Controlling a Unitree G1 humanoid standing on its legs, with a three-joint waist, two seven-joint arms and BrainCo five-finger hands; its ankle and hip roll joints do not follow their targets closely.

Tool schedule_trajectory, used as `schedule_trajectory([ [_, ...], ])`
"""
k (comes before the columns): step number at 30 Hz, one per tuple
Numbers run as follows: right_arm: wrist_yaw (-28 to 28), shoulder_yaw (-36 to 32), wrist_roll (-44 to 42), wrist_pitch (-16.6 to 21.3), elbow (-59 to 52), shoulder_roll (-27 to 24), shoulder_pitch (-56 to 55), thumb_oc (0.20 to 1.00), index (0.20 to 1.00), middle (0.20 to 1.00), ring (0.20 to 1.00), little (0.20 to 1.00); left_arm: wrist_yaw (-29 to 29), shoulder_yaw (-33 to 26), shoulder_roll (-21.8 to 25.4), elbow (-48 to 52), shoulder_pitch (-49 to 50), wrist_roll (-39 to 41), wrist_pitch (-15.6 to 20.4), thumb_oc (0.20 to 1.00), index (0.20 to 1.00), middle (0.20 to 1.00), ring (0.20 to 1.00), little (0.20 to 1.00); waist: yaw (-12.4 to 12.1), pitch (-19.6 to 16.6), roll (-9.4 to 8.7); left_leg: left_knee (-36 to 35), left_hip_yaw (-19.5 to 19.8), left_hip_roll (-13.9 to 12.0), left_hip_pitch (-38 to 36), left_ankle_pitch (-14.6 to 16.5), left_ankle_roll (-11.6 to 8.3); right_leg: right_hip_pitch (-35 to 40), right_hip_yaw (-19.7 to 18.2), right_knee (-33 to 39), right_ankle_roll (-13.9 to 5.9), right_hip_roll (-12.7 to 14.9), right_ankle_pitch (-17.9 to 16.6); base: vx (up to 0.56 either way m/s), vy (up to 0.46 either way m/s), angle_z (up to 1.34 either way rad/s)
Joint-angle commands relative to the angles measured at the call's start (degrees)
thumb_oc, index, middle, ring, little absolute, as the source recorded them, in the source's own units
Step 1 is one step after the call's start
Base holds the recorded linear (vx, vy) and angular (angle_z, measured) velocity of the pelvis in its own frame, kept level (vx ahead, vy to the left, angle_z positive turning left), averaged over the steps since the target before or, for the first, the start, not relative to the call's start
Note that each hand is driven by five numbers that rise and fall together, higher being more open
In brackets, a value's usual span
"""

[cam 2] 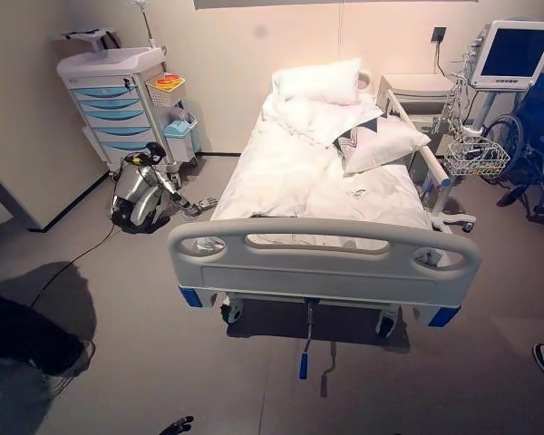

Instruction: Raise the hospital bed

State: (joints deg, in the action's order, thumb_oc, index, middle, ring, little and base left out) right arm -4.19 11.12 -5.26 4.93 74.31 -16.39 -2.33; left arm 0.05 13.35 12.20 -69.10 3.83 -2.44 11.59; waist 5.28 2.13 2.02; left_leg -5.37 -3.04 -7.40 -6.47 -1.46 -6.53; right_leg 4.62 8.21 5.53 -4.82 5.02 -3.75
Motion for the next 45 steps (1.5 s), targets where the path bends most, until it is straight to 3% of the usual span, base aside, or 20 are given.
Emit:
schedule_trajectory([
  [1, -0.16, -0.65, -2.16, 1.76, 2.5, 1.42, 5.86, 1.0, 1.0, 1.0, 1.0, 1.0, 0.47, -1.16, 0.32, -2.89, -5.75, 1.95, 0.69, 1.0, 1.0, 1.0, 1.0, 1.0, -0.29, 1.88, -4.0, 0.82, -1.56, 3.31, -2.55, 2.3, 2.96, 2.41, -0.44, -0.53, -4.81, 2.13, 1.97, 0.0, 0.0, 0.0],
  [13, -0.08, -1.19, -4.17, 2.0, 2.33, 1.39, 6.47, 1.0, 1.0, 1.0, 1.0, 1.0, 0.35, -1.26, 0.36, -2.52, -5.8, 2.91, 0.83, 1.0, 1.0, 1.0, 1.0, 1.0, -0.21, 2.08, -3.82, 0.99, -1.32, 3.32, -2.26, 2.36, 2.96, 2.15, -0.32, -0.67, -4.75, 2.11, 2.04, 0.0, 0.0, 0.0],
  [17, -1.55, -1.71, -8.98, 2.8, -0.01, 0.9, 11.02, 1.0, 1.0, 1.0, 1.0, 1.0, 2.05, -1.32, 1.8, 3.22, -7.98, 7.79, 2.25, 1.0, 1.0, 1.0, 1.0, 1.0, -0.25, 5.22, -3.18, 2.88, -1.01, 3.67, 2.81, 1.57, 3.04, -3.12, -0.98, -2.5, -4.65, 2.49, 1.35, -0.16, -0.002, -0.02],
  [23, -3.56, -0.4, -16.32, 4.43, -9.88, 1.13, 17.66, 1.0, 1.0, 1.0, 1.0, 1.0, 3.78, -1.69, 6.59, 28.31, -8.78, 18.78, 5.14, 1.0, 1.0, 1.0, 1.0, 1.0, -0.89, 10.86, -1.33, 5.14, -1.42, 4.1, 11.66, -0.53, 2.59, -12.45, -1.99, -5.08, -4.17, 3.04, -0.19, -0.16, -0.007, -0.02],
  [30, -5.15, 2.32, -19.06, 4.64, -23.98, 0.1, 23.3, 1.0, 1.0, 1.0, 1.0, 1.0, 3.79, -1.46, 12.35, 55.83, -9.58, 20.36, 4.95, 1.0, 1.0, 1.0, 1.0, 1.0, -1.36, 18.17, 1.32, 7.81, -1.37, 4.08, 21.59, -1.99, 2.16, -23.65, -2.32, -10.08, -3.59, 3.41, -0.05, -0.14, -0.009, -0.02],
  [35, -6.79, 4.53, -20.82, 4.98, -24.12, 0.86, 30.86, 1.0, 1.0, 1.0, 1.0, 1.0, 4.1, 0.13, 14.64, 67.0, -12.83, 21.84, 5.94, 1.0, 1.0, 1.0, 1.0, 1.0, -1.56, 21.92, 2.42, 9.71, -1.68, 3.63, 27.96, -2.5, 1.95, -32.01, -3.13, -13.64, -3.37, 3.26, 0.02, -0.11, 0.008, -0.04],
  [45, -9.79, 4.66, -27.9, 7.25, -25.81, 1.11, 42.88, 1.0, 1.0, 1.0, 1.0, 1.0, 7.68, 0.62, 18.07, 82.1, -21.14, 21.32, 8.14, 1.0, 1.0, 1.0, 1.0, 1.0, -0.79, 27.65, 1.85, 13.79, -1.3, 3.58, 40.53, -2.47, 1.58, -45.14, -4.1, -18.51, -3.62, 3.37, -0.68, -0.05, 0.006, -0.01],
])
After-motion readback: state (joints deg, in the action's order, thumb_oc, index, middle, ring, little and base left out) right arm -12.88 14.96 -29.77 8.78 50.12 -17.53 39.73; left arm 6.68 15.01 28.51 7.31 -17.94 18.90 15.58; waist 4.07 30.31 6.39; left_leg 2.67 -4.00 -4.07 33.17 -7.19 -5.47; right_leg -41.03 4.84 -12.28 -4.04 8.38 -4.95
